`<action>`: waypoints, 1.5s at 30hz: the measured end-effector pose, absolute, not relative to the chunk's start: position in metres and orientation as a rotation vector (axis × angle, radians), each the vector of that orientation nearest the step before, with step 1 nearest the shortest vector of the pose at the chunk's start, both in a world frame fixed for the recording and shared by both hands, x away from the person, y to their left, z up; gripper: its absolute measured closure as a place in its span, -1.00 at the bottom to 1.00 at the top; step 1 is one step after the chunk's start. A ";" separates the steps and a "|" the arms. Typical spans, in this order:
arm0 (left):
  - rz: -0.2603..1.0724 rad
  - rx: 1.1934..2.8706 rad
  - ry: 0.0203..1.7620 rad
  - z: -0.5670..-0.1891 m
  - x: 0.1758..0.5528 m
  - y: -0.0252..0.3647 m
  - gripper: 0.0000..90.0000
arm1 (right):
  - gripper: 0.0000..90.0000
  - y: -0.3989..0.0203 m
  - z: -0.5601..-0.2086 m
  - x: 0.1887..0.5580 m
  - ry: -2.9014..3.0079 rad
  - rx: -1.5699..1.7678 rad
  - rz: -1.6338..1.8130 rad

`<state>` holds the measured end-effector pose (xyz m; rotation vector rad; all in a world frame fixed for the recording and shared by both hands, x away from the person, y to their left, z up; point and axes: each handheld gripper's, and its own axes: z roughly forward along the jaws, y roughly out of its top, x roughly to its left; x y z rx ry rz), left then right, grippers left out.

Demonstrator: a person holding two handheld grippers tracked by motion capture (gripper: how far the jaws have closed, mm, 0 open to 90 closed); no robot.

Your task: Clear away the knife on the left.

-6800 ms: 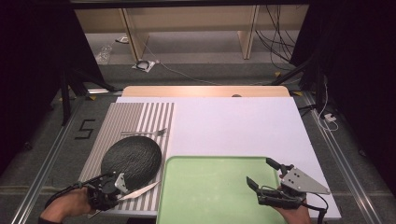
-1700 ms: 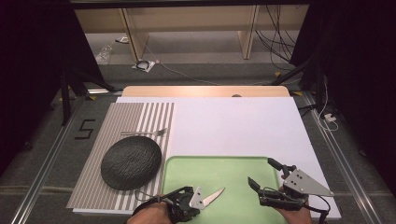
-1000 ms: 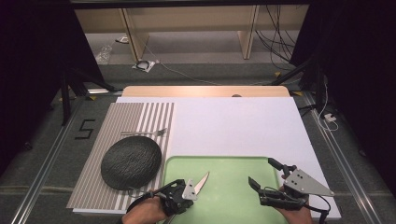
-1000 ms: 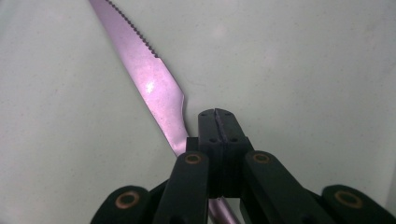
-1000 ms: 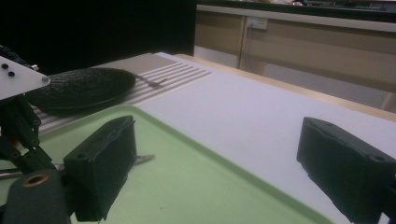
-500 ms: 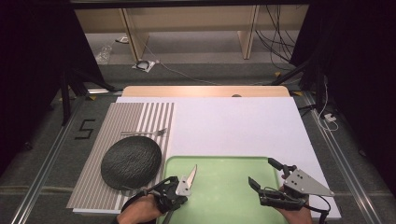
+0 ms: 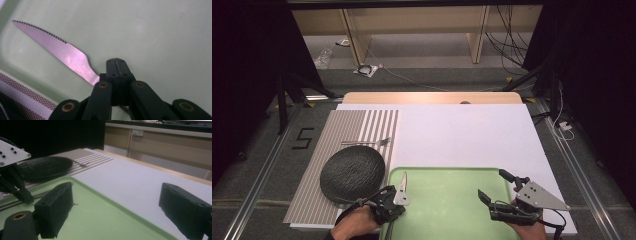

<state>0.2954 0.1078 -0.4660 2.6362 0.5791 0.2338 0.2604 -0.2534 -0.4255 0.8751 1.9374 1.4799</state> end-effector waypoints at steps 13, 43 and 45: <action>0.229 2.658 0.607 -0.465 0.300 0.118 0.99 | -0.71 -0.254 -0.425 0.260 1.940 0.877 1.480; 0.328 2.529 0.740 -0.440 0.314 0.135 -0.32 | -0.71 -0.253 -0.426 0.261 1.938 0.872 1.481; 0.346 2.508 0.758 -0.438 0.316 0.138 -0.40 | -0.71 -0.254 -0.426 0.261 1.938 0.874 1.482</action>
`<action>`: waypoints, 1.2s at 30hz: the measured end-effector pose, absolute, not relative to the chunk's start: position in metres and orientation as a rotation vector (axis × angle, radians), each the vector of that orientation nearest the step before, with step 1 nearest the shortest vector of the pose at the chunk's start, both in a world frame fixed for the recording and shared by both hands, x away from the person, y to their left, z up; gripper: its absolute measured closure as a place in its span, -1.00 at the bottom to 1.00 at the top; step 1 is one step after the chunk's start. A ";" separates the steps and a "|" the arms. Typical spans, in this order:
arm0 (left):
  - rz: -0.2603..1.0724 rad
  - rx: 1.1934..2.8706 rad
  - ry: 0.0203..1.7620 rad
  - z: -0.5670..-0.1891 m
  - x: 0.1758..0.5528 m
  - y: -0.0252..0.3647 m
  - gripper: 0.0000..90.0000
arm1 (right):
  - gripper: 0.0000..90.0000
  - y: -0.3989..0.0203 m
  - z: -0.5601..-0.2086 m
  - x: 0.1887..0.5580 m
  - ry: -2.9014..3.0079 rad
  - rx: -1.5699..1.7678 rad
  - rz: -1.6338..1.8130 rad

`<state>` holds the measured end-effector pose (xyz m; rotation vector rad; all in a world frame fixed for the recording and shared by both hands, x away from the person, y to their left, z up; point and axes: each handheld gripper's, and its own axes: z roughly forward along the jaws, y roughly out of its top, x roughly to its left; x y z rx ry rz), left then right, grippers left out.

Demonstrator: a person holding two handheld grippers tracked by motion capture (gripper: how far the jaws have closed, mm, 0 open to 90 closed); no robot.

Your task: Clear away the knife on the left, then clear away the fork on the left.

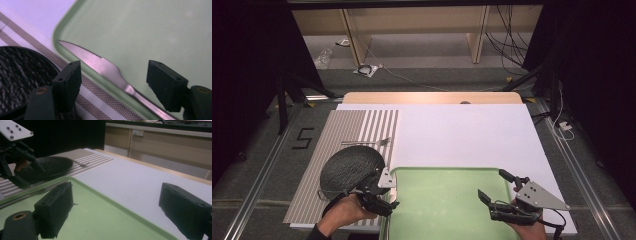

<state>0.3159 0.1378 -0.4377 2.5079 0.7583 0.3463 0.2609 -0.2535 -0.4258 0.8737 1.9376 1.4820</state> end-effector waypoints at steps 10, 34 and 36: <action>0.414 2.407 0.850 -0.427 0.328 0.158 -0.58 | -0.71 -0.255 -0.425 0.260 1.946 0.876 1.470; 0.502 2.250 1.020 -0.410 0.345 0.204 -0.57 | -0.71 -0.254 -0.426 0.261 1.941 0.875 1.477; 0.511 2.245 1.032 -0.411 0.347 0.206 -0.57 | -0.71 -0.254 -0.426 0.261 1.942 0.875 1.477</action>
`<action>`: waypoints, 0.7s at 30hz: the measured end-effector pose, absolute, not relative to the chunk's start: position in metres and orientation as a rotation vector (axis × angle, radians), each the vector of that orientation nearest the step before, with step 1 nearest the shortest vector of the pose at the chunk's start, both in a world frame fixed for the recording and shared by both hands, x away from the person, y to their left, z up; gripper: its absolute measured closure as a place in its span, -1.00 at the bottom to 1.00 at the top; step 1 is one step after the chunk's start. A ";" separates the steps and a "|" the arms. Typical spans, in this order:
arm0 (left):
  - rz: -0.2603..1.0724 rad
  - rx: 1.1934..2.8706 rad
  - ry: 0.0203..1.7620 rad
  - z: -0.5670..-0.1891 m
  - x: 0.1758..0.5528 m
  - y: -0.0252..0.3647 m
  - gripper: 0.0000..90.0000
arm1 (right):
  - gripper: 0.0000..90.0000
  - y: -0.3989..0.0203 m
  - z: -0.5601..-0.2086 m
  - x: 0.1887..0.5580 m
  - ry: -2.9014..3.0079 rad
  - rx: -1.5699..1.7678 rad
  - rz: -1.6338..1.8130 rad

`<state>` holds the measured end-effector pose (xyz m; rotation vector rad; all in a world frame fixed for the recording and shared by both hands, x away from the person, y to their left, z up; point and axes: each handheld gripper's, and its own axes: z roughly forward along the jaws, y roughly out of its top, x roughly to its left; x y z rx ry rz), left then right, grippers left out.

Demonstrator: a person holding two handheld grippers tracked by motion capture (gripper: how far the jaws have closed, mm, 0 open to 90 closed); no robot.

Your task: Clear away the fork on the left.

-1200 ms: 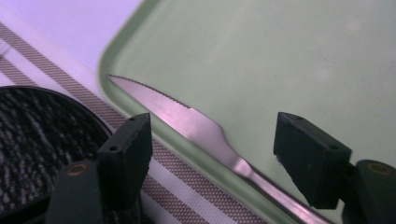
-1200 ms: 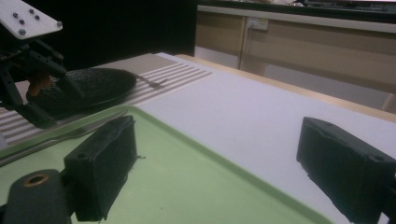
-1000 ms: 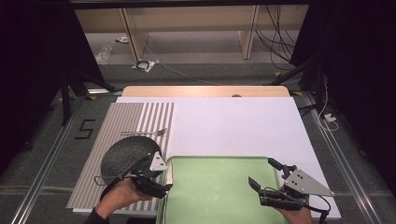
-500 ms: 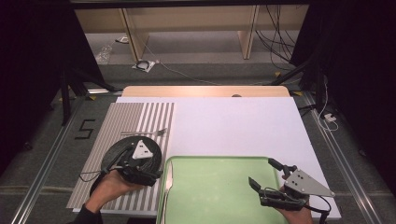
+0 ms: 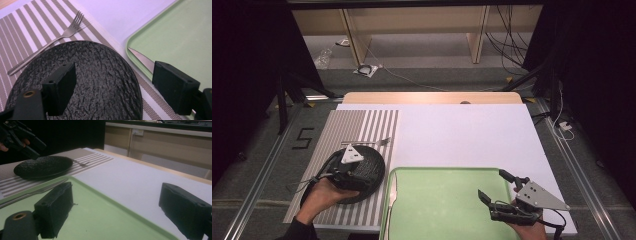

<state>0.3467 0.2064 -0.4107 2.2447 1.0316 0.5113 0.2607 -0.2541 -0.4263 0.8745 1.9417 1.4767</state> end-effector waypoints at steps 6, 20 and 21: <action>0.536 2.221 1.070 -0.412 0.351 0.216 -0.57 | -0.71 -0.253 -0.426 0.261 1.938 0.874 1.487; 0.584 2.151 1.164 -0.409 0.375 0.247 -0.54 | -0.71 -0.253 -0.426 0.261 1.938 0.876 1.478; 0.585 2.155 1.166 -0.410 0.378 0.248 -0.54 | -0.71 -0.253 -0.426 0.261 1.937 0.874 1.481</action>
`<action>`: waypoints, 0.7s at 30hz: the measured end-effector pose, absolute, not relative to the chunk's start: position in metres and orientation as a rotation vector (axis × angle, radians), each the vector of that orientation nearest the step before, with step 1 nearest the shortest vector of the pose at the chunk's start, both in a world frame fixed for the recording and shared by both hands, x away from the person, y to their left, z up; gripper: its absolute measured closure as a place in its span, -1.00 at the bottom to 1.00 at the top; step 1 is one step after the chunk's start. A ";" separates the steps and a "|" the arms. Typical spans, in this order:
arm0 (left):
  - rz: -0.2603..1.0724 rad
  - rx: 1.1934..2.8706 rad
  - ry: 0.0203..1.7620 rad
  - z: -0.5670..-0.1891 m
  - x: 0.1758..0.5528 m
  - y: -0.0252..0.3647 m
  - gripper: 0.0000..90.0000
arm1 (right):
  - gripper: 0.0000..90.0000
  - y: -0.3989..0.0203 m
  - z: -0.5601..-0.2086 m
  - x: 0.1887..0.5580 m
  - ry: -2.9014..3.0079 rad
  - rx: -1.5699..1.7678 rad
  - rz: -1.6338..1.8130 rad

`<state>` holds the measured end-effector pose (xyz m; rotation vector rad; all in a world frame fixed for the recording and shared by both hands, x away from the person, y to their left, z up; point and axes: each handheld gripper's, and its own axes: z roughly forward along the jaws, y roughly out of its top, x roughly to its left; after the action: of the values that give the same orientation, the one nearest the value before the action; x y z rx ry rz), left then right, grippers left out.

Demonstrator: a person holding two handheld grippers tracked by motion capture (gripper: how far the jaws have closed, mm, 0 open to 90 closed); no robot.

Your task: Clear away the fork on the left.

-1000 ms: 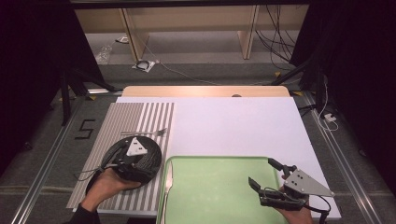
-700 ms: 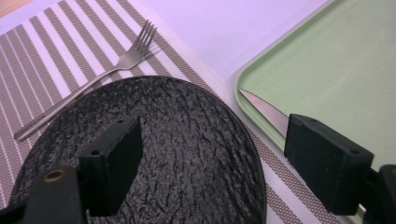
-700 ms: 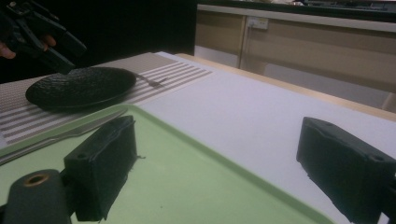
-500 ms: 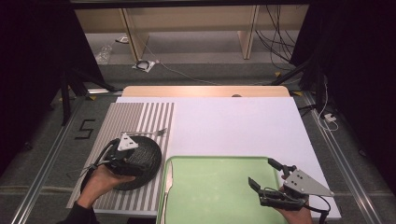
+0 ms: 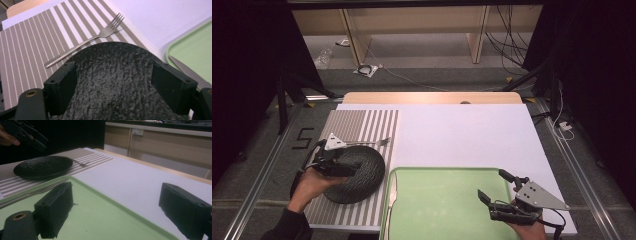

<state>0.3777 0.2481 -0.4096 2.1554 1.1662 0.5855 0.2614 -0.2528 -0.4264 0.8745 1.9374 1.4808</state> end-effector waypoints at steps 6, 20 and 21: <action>0.611 2.188 1.169 -0.408 0.399 0.250 -0.53 | -0.71 -0.254 -0.426 0.262 1.939 0.882 1.472; 0.627 2.324 1.154 -0.411 0.454 0.247 -0.50 | -0.71 -0.254 -0.427 0.262 1.941 0.877 1.480; 0.629 2.336 1.157 -0.412 0.457 0.247 -0.49 | -0.71 -0.254 -0.427 0.262 1.941 0.878 1.481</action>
<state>0.4572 0.2468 -0.4117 2.3360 1.1569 0.6287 0.2624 -0.2538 -0.4273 0.8778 1.9413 1.4807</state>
